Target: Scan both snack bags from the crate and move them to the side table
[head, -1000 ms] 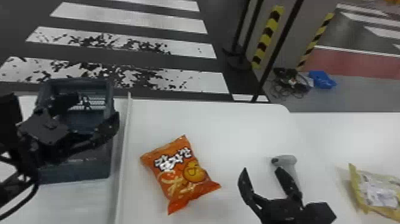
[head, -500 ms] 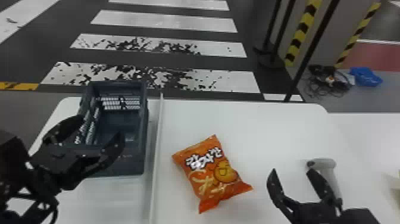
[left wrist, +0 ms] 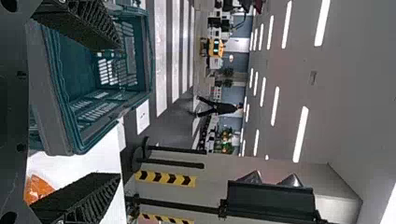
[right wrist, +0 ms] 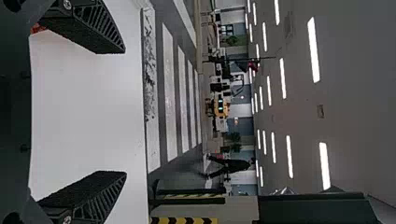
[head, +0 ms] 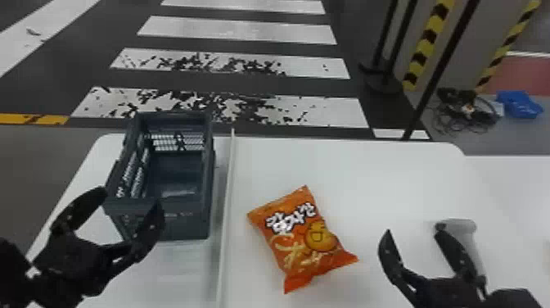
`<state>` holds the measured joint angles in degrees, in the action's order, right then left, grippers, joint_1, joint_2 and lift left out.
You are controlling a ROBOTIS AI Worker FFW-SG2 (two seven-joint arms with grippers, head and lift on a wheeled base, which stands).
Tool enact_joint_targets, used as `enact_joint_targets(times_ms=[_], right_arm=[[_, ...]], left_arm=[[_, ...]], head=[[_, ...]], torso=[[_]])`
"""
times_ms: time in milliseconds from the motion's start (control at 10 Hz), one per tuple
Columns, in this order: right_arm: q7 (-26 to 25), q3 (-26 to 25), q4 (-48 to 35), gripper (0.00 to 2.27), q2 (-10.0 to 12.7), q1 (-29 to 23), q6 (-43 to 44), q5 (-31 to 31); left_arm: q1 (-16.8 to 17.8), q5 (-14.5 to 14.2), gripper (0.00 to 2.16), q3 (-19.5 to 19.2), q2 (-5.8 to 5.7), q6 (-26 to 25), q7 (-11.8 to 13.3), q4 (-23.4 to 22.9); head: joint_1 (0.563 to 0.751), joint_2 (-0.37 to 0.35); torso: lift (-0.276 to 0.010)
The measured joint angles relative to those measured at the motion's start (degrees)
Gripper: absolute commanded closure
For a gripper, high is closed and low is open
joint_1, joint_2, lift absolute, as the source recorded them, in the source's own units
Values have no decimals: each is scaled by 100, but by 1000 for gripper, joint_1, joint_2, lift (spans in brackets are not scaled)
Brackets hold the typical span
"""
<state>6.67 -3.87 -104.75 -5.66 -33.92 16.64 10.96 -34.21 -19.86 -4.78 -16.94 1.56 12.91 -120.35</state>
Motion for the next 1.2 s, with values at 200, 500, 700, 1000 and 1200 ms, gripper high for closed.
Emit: enact_joint_targets(times_ms=[200,500,700,1000,1200], right_arm=[[225,-10,-64,66,-31,43,-30,97],[517,-83,-393,63,-57,141,-1165,251],[806,-231,-870,63,-59,336,-3119,554],[1230,-586,-1469,66,-84,870,-6298,1114],[1363,-800,-1568,66,-85,1128,-7324,1559]], left_arm=[[-121,0,19,-16,56,270,1,228],[-229,-1,22,-64,94,454,1,342],[-250,-15,22,-67,111,496,0,414],[-250,-18,22,-40,134,498,9,498],[-231,-18,22,-17,138,498,15,565]], head=[[695,-21],[695,3],[695,30],[695,69],[695,90]], torso=[[-99],[-99],[-99],[-99],[-99]])
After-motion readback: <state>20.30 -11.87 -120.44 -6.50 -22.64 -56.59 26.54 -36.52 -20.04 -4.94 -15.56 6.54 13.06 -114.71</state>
